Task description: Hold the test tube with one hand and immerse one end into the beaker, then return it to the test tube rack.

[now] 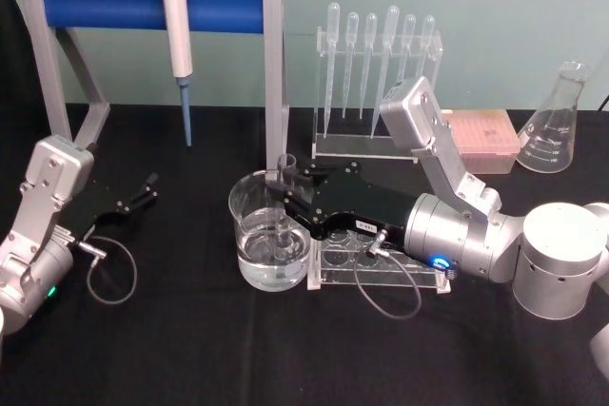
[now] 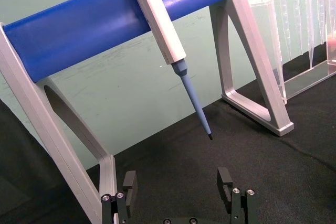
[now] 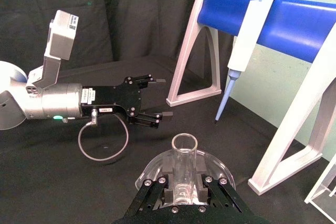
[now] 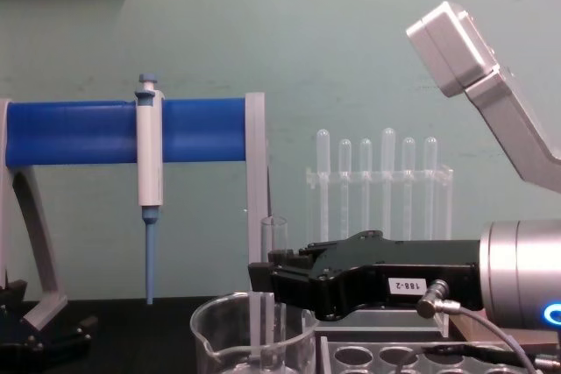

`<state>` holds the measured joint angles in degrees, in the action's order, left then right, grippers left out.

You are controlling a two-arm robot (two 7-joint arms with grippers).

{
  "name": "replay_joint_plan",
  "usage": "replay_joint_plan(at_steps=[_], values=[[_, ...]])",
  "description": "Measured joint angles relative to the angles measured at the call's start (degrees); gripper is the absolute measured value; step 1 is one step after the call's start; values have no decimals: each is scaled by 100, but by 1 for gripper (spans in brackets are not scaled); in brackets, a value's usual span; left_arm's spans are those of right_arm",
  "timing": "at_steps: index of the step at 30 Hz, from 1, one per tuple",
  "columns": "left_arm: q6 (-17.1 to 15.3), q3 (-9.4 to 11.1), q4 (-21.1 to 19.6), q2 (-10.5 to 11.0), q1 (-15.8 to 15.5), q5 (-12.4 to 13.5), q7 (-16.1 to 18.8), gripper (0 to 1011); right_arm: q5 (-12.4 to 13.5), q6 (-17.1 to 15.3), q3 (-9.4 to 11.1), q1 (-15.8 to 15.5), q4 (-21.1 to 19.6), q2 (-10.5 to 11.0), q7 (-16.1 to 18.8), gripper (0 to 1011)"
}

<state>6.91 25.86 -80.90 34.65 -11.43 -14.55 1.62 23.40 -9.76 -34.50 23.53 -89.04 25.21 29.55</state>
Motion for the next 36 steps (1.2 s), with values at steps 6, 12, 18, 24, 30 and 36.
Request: replay_joint_plan(at_steps=[6, 12, 18, 24, 30, 36], values=[[0, 0, 0, 0, 0, 0, 0, 1000, 0, 0, 0, 0, 0, 0, 0, 241], [0, 0, 0, 0, 0, 0, 0, 1000, 0, 0, 0, 0, 0, 0, 0, 241], [0, 0, 0, 0, 0, 0, 0, 1000, 0, 0, 0, 0, 0, 0, 0, 241], [0, 0, 0, 0, 0, 0, 0, 1000, 0, 0, 0, 0, 0, 0, 0, 241], [0, 0, 0, 0, 0, 0, 0, 1000, 0, 0, 0, 0, 0, 0, 0, 241], [0, 0, 0, 0, 0, 0, -1, 1000, 0, 0, 0, 0, 0, 0, 0, 241]])
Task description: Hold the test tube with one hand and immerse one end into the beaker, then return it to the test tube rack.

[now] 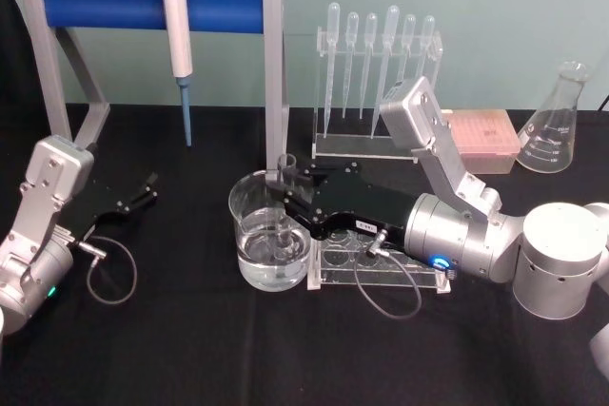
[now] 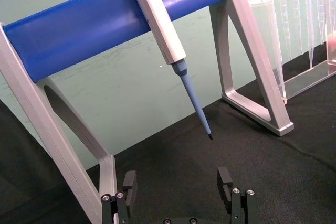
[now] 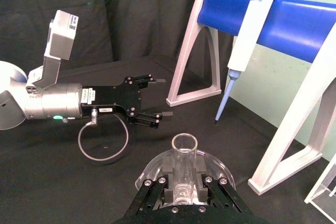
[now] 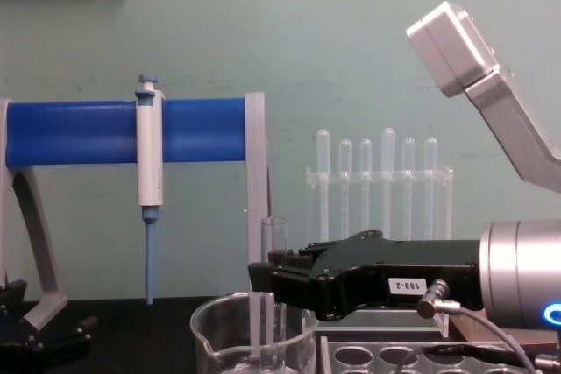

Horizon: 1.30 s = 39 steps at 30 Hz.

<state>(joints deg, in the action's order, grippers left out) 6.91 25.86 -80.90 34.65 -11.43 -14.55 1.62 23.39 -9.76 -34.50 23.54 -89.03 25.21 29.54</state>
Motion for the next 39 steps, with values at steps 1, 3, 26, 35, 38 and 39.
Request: replay_joint_plan(at_steps=[1, 3, 26, 35, 38, 39], values=[[0, 0, 0, 0, 0, 0, 0, 1000, 0, 0, 0, 0, 0, 0, 0, 241], [0, 0, 0, 0, 0, 0, 0, 1000, 0, 0, 0, 0, 0, 0, 0, 241], [0, 0, 0, 0, 0, 0, 0, 1000, 0, 0, 0, 0, 0, 0, 0, 241], [0, 0, 0, 0, 0, 0, 0, 1000, 0, 0, 0, 0, 0, 0, 0, 241], [0, 0, 0, 0, 0, 0, 0, 1000, 0, 0, 0, 0, 0, 0, 0, 241], [0, 0, 0, 0, 0, 0, 0, 1000, 0, 0, 0, 0, 0, 0, 0, 241]])
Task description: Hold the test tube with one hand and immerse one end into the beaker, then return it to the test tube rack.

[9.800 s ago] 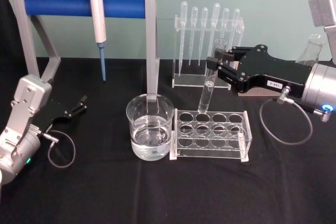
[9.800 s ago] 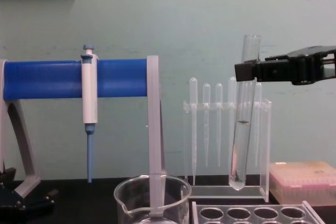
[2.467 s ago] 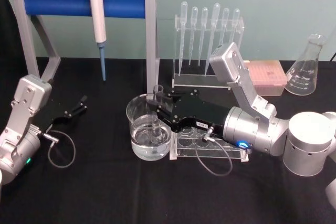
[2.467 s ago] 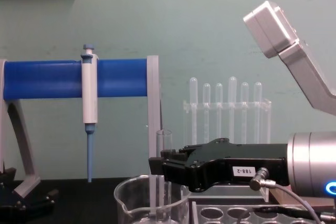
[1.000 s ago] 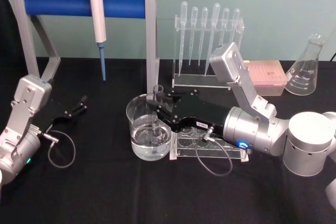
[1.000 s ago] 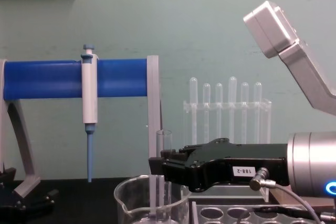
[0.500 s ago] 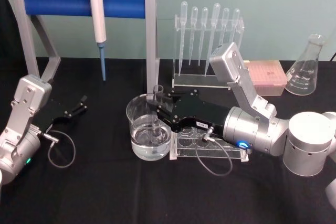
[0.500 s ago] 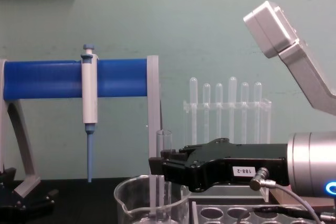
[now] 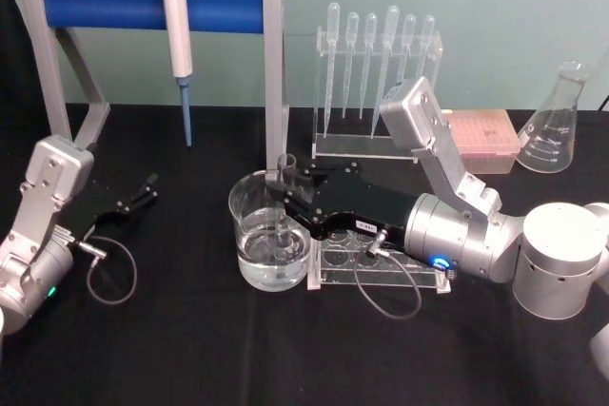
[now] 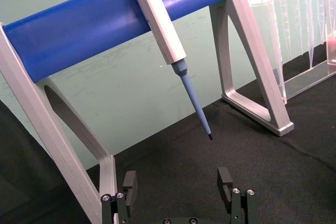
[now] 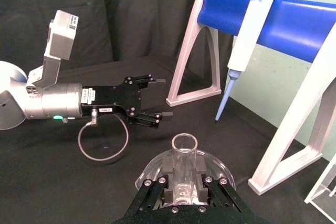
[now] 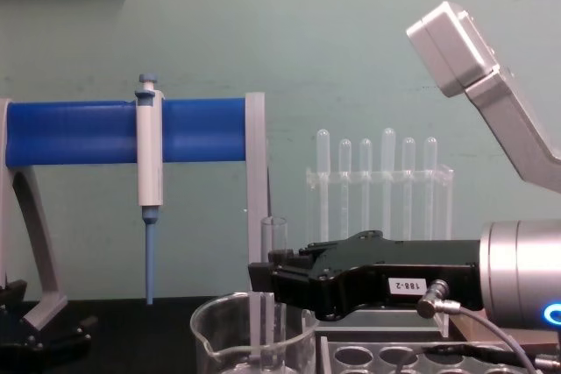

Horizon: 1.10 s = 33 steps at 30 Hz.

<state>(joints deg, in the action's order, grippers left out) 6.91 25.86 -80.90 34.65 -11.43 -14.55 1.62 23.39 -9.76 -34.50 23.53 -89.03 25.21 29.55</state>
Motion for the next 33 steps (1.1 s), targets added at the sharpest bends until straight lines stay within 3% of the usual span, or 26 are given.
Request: replay_joint_plan(at_steps=[33], values=[[0, 0, 0, 0, 0, 0, 0, 1000, 0, 0, 0, 0, 0, 0, 0, 241]])
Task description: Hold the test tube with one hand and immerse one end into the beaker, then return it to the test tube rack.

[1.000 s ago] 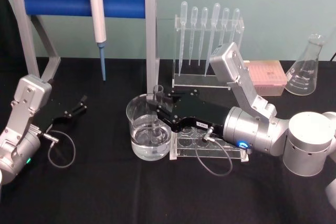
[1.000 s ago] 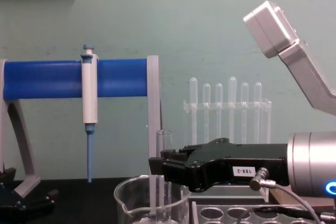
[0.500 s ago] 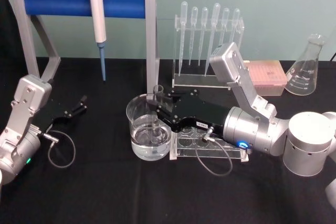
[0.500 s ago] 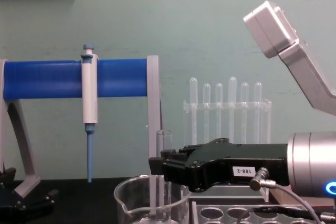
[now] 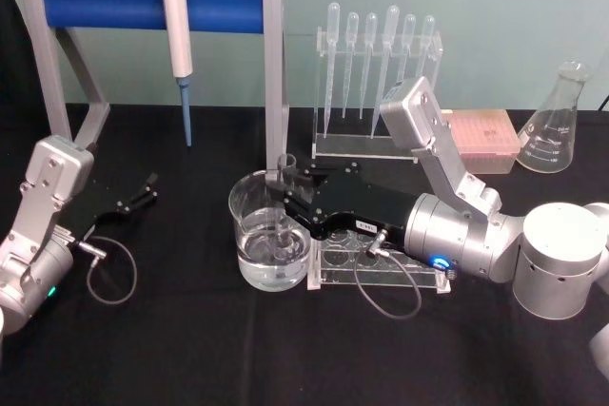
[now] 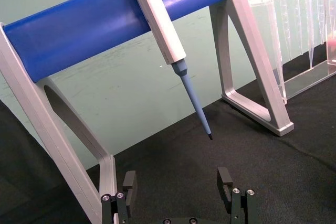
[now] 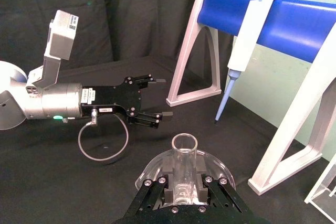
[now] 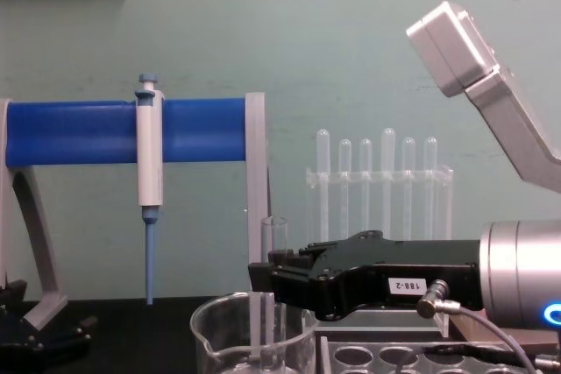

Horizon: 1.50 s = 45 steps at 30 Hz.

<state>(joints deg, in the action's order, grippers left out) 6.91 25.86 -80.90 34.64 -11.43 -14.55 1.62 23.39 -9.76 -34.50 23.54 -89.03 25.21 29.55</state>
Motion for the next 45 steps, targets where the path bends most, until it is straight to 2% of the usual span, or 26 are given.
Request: replay_joint_plan(at_steps=[45], values=[[0, 0, 0, 0, 0, 0, 0, 1000, 0, 0, 0, 0, 0, 0, 0, 241]])
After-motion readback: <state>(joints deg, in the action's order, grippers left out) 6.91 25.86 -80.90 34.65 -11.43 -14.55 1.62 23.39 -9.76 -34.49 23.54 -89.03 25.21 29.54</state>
